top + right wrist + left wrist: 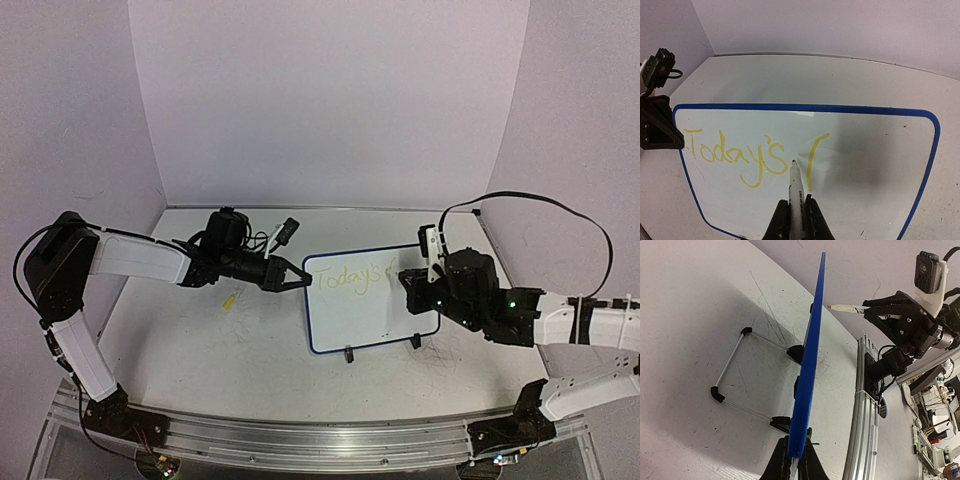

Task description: Write a sentence on the whiteboard

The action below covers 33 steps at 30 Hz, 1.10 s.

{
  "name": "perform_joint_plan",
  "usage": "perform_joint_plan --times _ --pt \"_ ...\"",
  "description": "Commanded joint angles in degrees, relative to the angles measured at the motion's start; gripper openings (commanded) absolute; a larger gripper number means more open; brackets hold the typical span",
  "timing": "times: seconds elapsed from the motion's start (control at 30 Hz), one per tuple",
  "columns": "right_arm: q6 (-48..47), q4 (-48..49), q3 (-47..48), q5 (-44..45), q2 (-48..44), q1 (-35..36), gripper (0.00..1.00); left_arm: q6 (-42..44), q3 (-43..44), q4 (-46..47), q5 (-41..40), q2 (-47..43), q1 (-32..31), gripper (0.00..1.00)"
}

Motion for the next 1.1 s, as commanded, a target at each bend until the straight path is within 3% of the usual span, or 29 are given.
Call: perform_joint_plan --times 0.0,0.7,0.83,1.07 --pt "-0.13 2.80 3.33 2.83 1.41 -0.35 0.00 0.27 1.61 -2.06 -1.39 -0.35 0.64 0.00" --pt "1.40 -0.67 4.28 9.20 4.47 -0.35 0.00 0.36 1.49 -2.06 -1.18 -0.41 0.55 0.00" --pt "2.19 -3.02 4.01 11.19 2.91 -0.35 0.00 0.36 1.59 -2.07 -1.18 -0.32 0.56 0.00" --pt "1.14 -1.01 1.39 7.38 -3.85 -0.38 0.00 0.44 1.60 -2.06 -1.16 -0.31 0.58 0.00"
